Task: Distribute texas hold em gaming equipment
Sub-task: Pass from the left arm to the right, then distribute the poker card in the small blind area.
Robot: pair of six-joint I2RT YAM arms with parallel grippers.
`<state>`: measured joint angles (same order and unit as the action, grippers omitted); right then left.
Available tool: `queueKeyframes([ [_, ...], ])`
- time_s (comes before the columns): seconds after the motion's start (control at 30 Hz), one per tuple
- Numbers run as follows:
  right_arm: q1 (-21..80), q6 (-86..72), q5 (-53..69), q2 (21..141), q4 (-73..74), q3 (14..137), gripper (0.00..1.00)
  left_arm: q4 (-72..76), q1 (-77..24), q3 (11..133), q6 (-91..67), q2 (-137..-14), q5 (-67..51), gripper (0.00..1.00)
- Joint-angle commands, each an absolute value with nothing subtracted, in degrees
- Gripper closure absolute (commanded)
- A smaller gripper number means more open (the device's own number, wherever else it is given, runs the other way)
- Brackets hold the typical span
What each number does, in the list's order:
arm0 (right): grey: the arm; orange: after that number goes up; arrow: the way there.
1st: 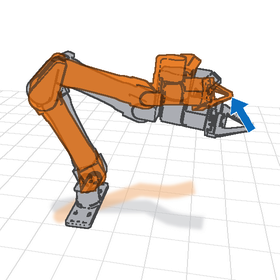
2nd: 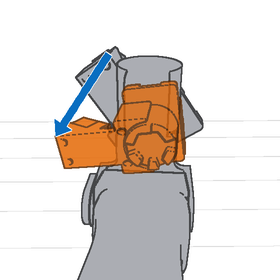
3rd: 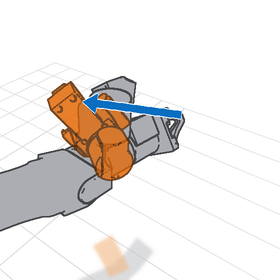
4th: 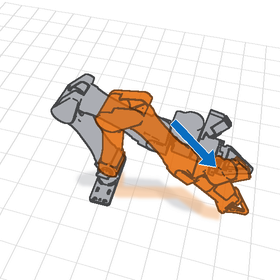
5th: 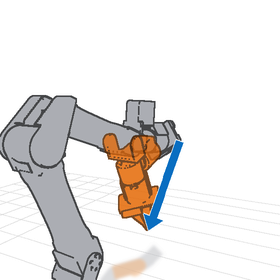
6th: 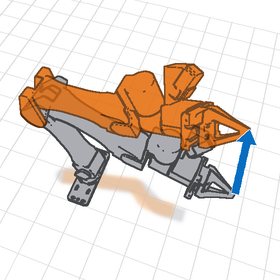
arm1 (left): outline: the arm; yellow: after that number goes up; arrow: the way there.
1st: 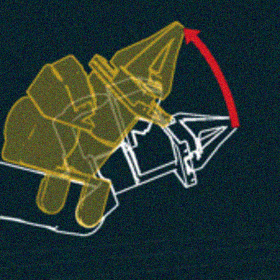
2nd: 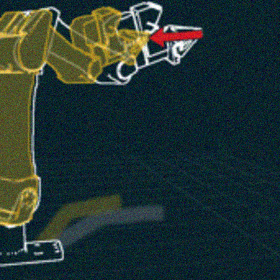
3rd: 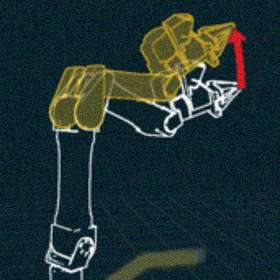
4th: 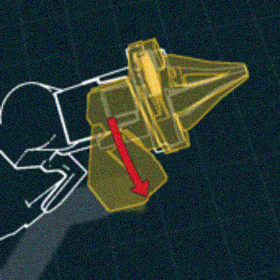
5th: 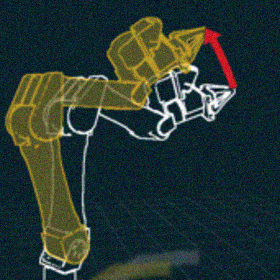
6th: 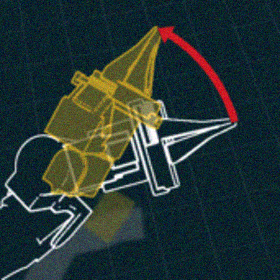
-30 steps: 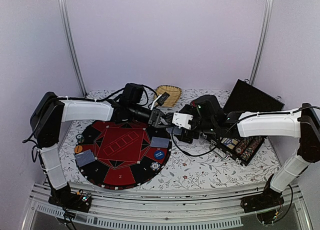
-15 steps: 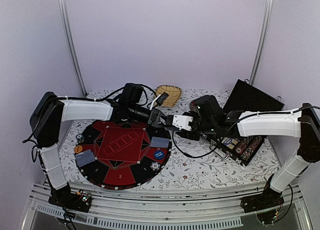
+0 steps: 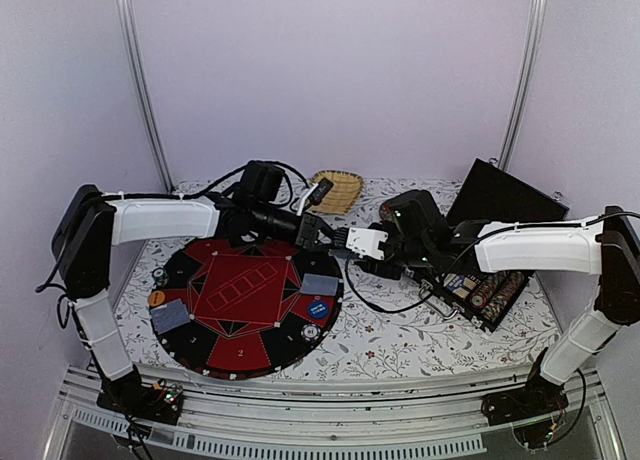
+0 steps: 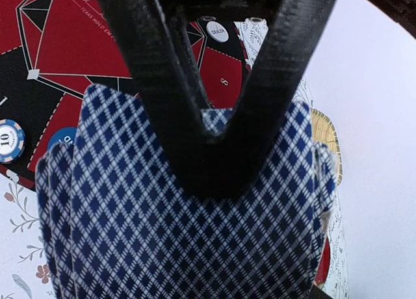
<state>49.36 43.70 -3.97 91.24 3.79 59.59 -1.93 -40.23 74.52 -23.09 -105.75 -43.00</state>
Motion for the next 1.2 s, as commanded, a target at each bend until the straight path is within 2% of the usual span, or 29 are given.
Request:
queueKeyframes([
  [0.0,49.0,42.8,-4.4,89.7,2.4,59.8,0.49,-3.7,-39.9,75.5,-21.8,-103.7,-41.1,0.71],
  [0.13,49.1,42.7,-4.4,89.6,2.3,59.8,0.49,-3.7,-39.9,75.5,-21.7,-103.2,-42.4,0.66],
  [0.23,49.1,42.7,-4.2,89.4,2.2,59.8,0.49,-3.5,-39.8,75.8,-22.7,-102.7,-43.5,0.55],
  [0.37,48.9,42.5,-3.9,89.2,1.9,59.7,0.5,-6.0,-39.7,77.4,-22.4,-102.3,-43.1,0.48],
  [0.83,48.4,42.1,-3.4,89.4,2.0,59.6,0.5,-10.0,-39.6,77.2,-20.8,-97.7,-39.6,0.42],
  [0.9,48.4,42.1,-3.4,89.5,1.9,59.6,0.51,-9.9,-39.7,76.7,-20.8,-97.3,-39.6,0.45],
  [1.03,48.4,42.1,-3.3,89.5,1.9,59.7,0.51,-9.9,-39.9,76.1,-20.9,-97.8,-40.4,0.68],
  [1.17,48.4,42.2,-3.0,89.6,2.1,60.0,0.51,-9.3,-40.3,76.4,-21.1,-99.0,-41.1,0.71],
])
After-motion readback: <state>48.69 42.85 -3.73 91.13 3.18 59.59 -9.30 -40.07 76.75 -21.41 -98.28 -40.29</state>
